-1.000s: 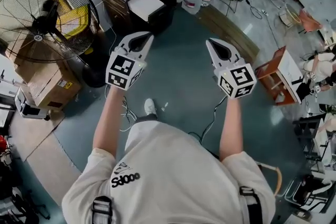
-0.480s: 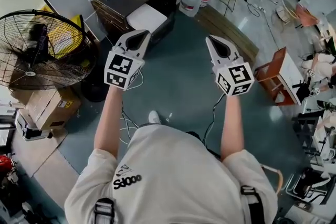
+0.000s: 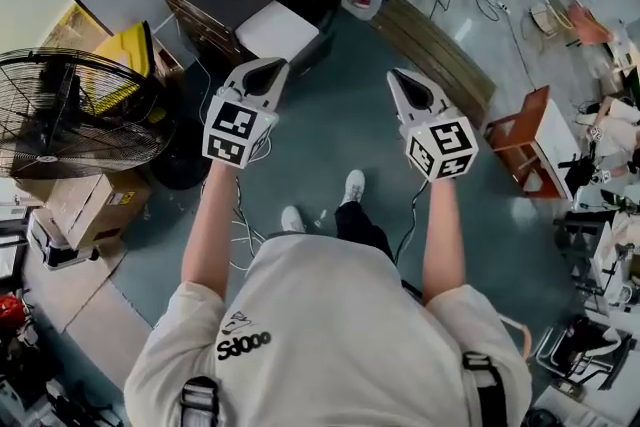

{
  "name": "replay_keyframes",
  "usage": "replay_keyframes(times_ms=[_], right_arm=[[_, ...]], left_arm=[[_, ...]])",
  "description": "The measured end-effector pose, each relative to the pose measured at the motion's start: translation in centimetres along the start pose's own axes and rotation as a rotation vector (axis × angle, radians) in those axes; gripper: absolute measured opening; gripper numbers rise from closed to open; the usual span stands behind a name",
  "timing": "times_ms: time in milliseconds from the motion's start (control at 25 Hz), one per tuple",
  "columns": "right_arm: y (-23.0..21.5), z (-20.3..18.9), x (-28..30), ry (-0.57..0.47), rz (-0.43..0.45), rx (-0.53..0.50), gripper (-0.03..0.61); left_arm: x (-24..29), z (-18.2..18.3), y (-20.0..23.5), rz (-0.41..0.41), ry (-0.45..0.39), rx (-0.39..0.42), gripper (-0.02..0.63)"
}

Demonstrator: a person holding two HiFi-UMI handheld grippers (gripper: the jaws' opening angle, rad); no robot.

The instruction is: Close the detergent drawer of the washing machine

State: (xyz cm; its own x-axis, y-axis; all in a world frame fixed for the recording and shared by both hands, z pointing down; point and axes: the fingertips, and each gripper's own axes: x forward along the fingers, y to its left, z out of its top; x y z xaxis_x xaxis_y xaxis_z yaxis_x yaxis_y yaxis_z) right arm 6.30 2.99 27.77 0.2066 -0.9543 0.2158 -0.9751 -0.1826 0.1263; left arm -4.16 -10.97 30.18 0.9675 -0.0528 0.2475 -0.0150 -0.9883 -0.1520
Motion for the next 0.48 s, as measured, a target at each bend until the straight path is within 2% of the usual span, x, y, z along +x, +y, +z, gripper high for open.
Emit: replay_keyframes(times_ms=[160, 320, 480], right_arm=[[-3.0, -1.6, 2.8, 0.026, 0.059, -0.019, 0.005], [-6.5, -2.3, 7.2, 0.018, 0.127, -0.128, 0.005], [-10.7, -3.1, 10.6, 0.039, 0.235, -0.130, 0.005]], left_arm=[[3.2, -0.8, 0.9, 0.041, 0.033, -0.012, 0.018], [7.2, -1.4, 3.7, 0.113, 0.064, -0.055, 0.018], [11.0, -1.3, 4.9, 0.194, 0.083, -0.102, 0.018]])
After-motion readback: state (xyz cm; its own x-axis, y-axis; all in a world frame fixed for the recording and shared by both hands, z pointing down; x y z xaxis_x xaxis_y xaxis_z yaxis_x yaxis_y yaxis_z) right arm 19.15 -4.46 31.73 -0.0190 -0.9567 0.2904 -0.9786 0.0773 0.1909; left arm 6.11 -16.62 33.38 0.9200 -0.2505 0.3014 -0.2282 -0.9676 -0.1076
